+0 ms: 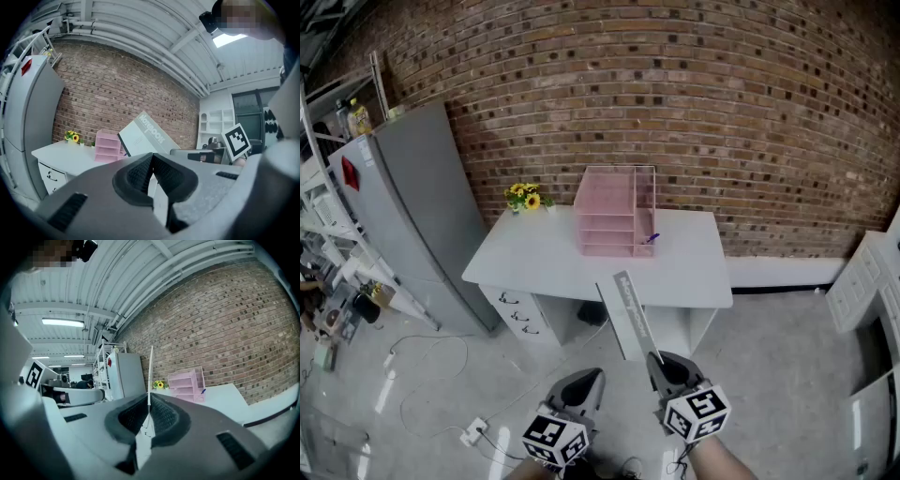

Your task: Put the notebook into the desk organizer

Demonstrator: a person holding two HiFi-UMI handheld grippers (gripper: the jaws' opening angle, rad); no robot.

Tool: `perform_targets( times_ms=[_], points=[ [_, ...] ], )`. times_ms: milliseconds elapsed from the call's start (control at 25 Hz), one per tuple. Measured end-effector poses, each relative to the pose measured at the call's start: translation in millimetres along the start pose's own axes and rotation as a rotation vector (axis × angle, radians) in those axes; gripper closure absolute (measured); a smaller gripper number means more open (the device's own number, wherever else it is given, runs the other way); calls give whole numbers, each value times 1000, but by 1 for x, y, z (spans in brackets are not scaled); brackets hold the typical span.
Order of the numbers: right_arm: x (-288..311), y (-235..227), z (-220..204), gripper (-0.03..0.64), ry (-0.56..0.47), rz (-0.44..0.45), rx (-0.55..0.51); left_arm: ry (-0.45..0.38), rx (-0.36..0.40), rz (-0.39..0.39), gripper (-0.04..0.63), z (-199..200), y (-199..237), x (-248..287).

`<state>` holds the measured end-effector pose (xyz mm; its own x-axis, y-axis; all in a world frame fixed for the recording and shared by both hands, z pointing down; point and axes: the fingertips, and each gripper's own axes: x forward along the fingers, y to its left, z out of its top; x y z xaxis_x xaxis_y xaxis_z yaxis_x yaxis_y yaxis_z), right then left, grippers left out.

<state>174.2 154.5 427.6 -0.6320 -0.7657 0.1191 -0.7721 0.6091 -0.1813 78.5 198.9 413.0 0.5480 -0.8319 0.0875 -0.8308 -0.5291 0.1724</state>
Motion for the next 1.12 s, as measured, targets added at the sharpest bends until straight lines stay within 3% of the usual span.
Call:
perform_targets(
  times_ms=[600, 1120],
  points=[
    [25, 11, -4, 604, 1, 6, 52, 13, -19, -6, 591, -1, 29, -5],
    [109, 36, -4, 604, 24, -44, 65, 28, -43, -40, 591, 6, 122, -5]
  ],
)
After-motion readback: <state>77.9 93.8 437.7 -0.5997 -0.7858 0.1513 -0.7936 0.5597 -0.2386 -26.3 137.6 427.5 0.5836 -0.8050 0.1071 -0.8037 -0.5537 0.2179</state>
